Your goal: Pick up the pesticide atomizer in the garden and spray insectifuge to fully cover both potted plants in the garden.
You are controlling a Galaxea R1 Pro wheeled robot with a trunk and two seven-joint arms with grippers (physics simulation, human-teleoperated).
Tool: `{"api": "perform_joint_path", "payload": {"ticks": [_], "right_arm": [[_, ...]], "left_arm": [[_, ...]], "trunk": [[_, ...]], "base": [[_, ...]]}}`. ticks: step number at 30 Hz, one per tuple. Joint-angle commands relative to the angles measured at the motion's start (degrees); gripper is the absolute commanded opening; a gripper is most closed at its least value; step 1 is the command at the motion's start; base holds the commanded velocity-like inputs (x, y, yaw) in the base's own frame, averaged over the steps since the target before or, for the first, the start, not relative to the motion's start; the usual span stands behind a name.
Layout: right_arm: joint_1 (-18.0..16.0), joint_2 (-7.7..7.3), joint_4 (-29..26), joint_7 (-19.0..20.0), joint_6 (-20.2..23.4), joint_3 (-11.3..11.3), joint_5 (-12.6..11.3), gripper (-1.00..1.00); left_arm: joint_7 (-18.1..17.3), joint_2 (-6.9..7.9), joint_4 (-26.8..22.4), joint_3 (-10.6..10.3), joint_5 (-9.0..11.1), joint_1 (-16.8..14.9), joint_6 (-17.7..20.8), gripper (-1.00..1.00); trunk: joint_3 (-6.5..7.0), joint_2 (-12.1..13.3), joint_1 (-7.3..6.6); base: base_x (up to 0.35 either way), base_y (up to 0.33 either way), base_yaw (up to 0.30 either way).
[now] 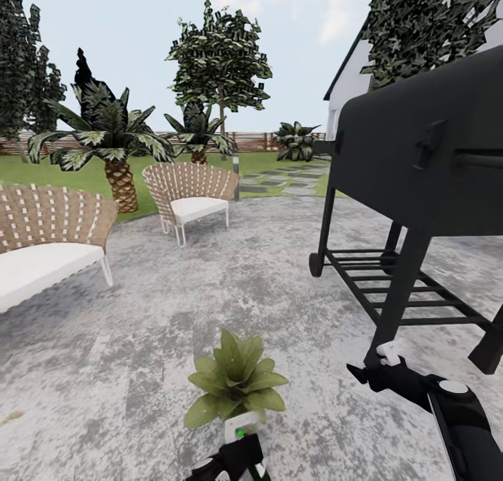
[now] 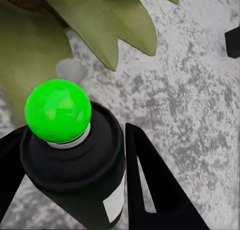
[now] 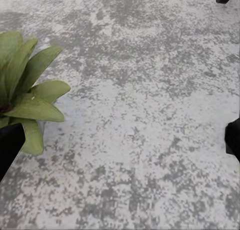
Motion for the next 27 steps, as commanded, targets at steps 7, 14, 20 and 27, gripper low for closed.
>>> {"api": "perform_joint_path", "payload": {"ticks": [7,14,20,27], "right_arm": [[0.0,-0.07,0.0,0.1,0.0,-0.1,0.0,1.00],[0.0,-0.07,0.0,0.2,-0.1,-0.1,0.0,1.00],[0.0,-0.05,0.0,0.2,-0.1,0.0,0.0,1.00],[0.0,-0.05,0.0,0.2,-0.1,0.0,0.0,1.00]], "left_arm": [[1.8,0.09,0.0,0.1,2.0,0.0,0.7,-1.00],[1.9,0.16,0.0,0.1,2.1,0.0,0.3,-1.00],[2.1,0.12,0.1,0.1,2.0,0.0,0.3,-1.00],[2.2,0.15,0.1,0.1,2.1,0.0,0.4,-1.00]], "trunk": [[0.00,0.0,0.00],[0.00,0.0,0.00],[0.00,0.0,0.00],[0.00,0.0,0.00]], "base": [[0.000,0.000,0.185],[0.113,-0.211,0.005],[0.067,-0.318,0.138],[-0.148,-0.317,0.232]]}}
